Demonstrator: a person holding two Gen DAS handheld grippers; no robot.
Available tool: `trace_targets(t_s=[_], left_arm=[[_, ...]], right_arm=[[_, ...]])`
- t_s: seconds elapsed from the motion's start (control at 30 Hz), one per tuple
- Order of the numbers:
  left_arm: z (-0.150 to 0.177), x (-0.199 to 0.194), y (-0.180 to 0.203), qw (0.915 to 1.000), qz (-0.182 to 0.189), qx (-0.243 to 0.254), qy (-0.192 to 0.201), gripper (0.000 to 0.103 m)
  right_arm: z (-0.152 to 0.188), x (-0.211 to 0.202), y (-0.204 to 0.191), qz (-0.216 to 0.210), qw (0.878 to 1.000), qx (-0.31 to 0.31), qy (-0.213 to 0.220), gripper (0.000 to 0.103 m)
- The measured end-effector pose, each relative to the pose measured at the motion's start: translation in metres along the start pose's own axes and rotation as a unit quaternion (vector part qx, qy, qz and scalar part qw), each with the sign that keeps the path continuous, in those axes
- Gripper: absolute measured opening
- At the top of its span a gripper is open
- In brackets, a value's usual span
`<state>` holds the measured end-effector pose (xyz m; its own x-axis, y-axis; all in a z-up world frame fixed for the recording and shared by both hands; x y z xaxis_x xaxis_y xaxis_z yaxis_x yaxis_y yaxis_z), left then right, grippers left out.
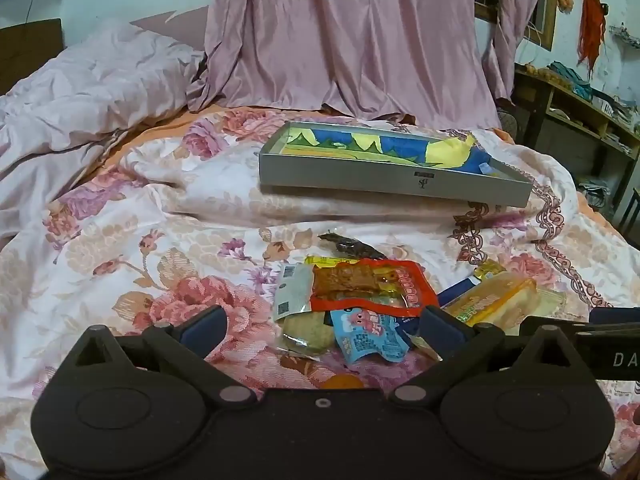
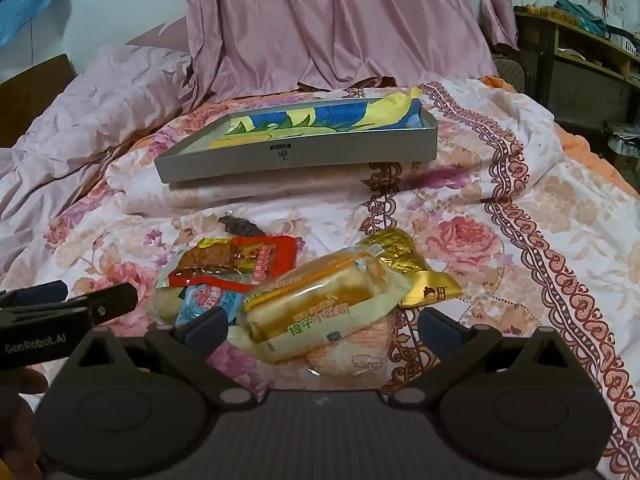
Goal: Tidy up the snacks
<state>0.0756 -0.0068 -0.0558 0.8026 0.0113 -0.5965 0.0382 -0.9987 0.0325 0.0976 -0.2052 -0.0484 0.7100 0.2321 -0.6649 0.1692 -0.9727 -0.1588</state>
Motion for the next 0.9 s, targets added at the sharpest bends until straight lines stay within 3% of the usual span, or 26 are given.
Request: trace_targets(t_s=[0.9], left_arm=[[0.0031,0.0003,0.0030,1.0000,0.000,-0.001,0.001,0.102]], right_arm=[[-0.0013,-0.0013,0.0003,-0.002,1.000,0.002,0.005,0.103]])
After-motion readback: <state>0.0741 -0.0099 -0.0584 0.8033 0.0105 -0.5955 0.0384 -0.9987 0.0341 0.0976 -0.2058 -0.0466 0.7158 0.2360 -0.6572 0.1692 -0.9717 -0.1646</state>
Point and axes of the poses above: each gripper's, at about its wrist camera, not at the fingertips, and x roughly the way its jaws point, y to its right, z to its underside, the point moved 9 cm from there along x, roughly the way its jaws point, and after that the axes turned 3 degrees about x, right-handed, at the moved point
